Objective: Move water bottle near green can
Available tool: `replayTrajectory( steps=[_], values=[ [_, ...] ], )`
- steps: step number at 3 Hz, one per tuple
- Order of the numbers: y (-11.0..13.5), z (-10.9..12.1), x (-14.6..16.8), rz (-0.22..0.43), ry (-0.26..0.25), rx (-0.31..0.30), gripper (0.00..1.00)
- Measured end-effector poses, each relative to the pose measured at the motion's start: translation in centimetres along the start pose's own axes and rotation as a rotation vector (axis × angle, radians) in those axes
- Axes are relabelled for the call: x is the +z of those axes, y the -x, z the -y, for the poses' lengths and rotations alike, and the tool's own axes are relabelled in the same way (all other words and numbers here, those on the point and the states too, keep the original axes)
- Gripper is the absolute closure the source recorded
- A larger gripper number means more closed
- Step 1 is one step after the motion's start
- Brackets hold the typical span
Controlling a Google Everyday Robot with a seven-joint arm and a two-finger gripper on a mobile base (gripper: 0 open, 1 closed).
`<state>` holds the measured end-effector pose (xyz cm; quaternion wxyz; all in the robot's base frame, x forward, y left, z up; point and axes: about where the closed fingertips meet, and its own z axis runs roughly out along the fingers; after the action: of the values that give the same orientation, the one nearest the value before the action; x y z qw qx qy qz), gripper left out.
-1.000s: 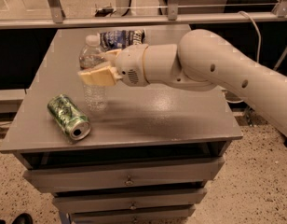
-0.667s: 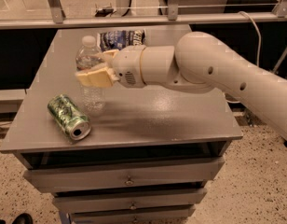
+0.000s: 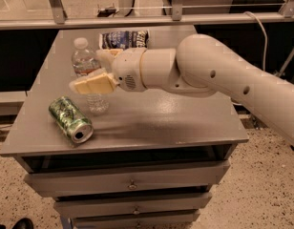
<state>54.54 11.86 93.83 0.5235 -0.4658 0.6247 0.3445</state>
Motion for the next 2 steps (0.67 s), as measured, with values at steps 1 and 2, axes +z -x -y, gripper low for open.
replayTrajectory(
  steps=[1, 2],
  values=[
    [-0.18, 0.10, -0.09, -0.003, -0.007, 0.002, 0.00],
    [-0.26, 0.19, -0.16, -0.004, -0.011, 0.002, 0.00]
  ],
)
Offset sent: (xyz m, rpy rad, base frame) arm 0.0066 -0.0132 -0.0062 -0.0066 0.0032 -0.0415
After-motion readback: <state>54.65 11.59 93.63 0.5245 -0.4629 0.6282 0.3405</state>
